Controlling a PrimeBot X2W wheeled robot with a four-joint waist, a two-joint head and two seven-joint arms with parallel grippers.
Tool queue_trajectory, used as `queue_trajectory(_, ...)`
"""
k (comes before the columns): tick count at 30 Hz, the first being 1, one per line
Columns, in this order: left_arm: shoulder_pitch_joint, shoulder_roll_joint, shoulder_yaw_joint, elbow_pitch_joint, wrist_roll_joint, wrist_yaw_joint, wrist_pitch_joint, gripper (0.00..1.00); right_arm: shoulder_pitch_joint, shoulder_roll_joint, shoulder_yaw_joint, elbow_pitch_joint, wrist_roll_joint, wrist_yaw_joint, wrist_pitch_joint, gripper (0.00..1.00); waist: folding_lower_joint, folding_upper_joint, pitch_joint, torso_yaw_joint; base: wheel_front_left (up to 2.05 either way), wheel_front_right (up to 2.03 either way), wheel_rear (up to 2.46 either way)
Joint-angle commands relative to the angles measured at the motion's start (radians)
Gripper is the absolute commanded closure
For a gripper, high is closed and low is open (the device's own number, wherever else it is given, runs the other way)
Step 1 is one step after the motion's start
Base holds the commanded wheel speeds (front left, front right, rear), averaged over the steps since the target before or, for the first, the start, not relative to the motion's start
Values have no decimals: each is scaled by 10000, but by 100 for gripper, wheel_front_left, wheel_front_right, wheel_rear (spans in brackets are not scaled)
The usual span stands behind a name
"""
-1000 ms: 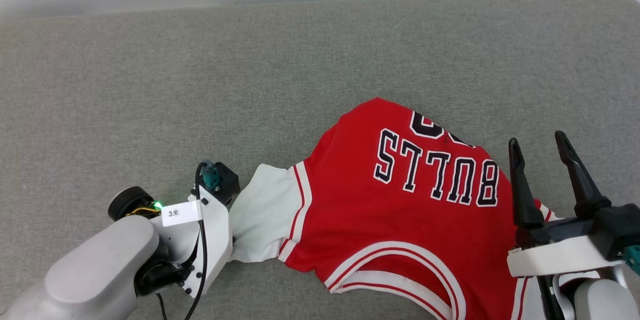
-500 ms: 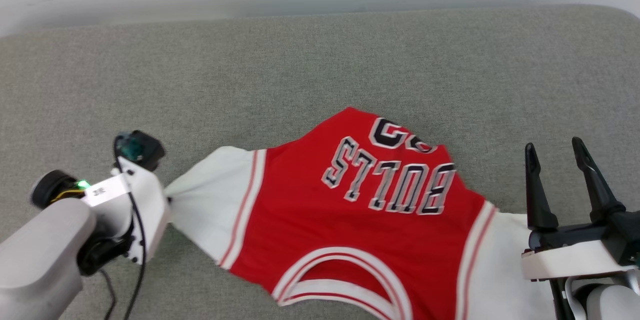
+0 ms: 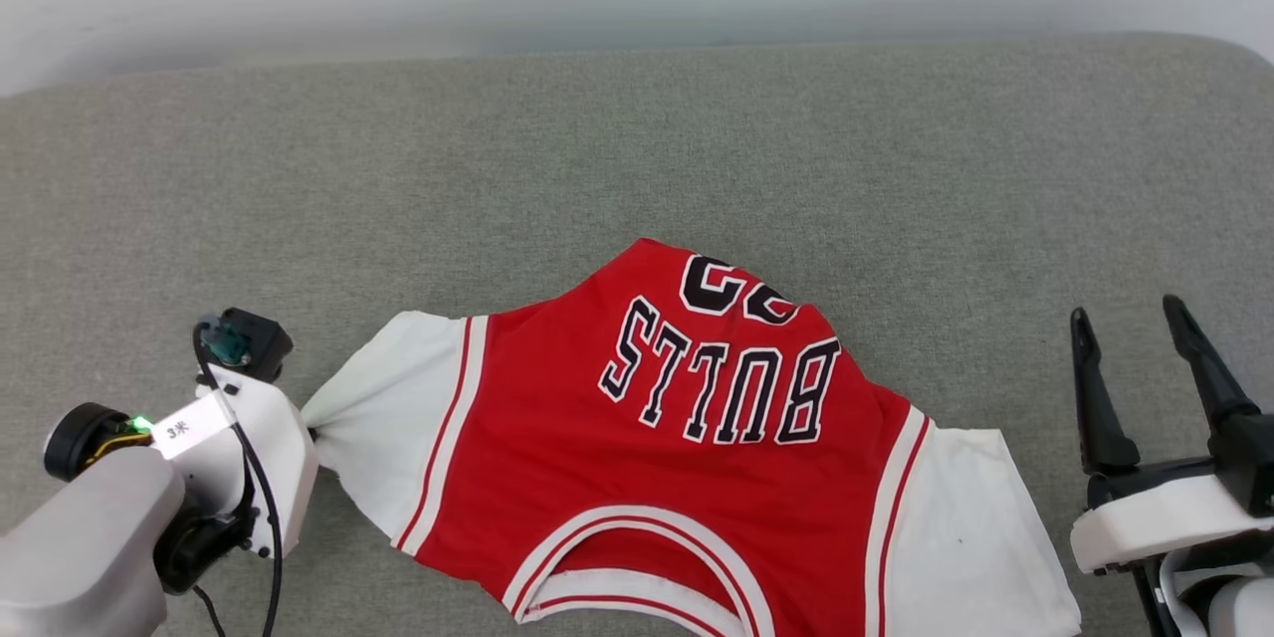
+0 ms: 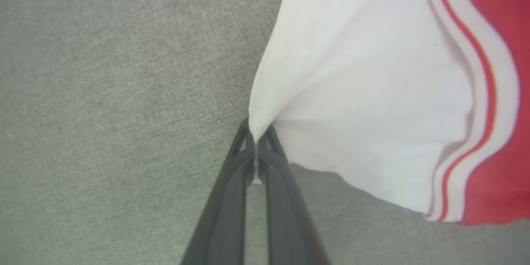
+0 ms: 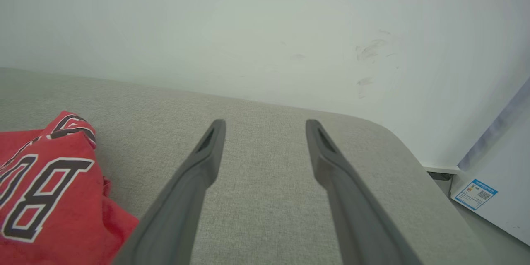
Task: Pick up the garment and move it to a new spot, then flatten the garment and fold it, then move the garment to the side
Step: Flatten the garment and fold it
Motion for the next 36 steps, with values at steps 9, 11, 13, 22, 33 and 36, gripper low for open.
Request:
queue_trajectory(9, 275, 23, 97, -637, 343, 244, -1029, 100, 835, -2815, 1637, -1192, 1927, -13, 4076, 0, 0, 0, -486, 105, 0, 0, 0)
queue_trajectory(11, 292, 119, 112, -948, 401, 344, -1120, 100, 1068, -3507, 2089, -1560, 2714, -13, 5308, 0, 0, 0, -532, 130, 0, 0, 0)
queue_trajectory(13, 338, 197, 125, -1256, 444, 466, -1139, 100, 1349, -4207, 2496, -1849, 3426, -13, 6475, 0, 0, 0, -543, 173, 0, 0, 0)
queue_trajectory(22, 222, 352, 63, -2500, 776, 919, -1140, 100, 1995, -5463, 3119, -1668, 4733, -13, 8686, 0, 0, 0, -239, 493, 0, 0, 0)
queue_trajectory(33, -48, 361, 42, -3129, 1076, 1172, -1143, 100, 1578, -4988, 4086, -84, 4699, -11, 8044, 0, 0, 0, 363, 726, 0, 0, 0)
queue_trajectory(36, -87, 338, 32, -3145, 1074, 1171, -1165, 100, 1477, -4915, 4439, 339, 4595, -8, 7899, 0, 0, 0, 429, 742, 0, 0, 0)
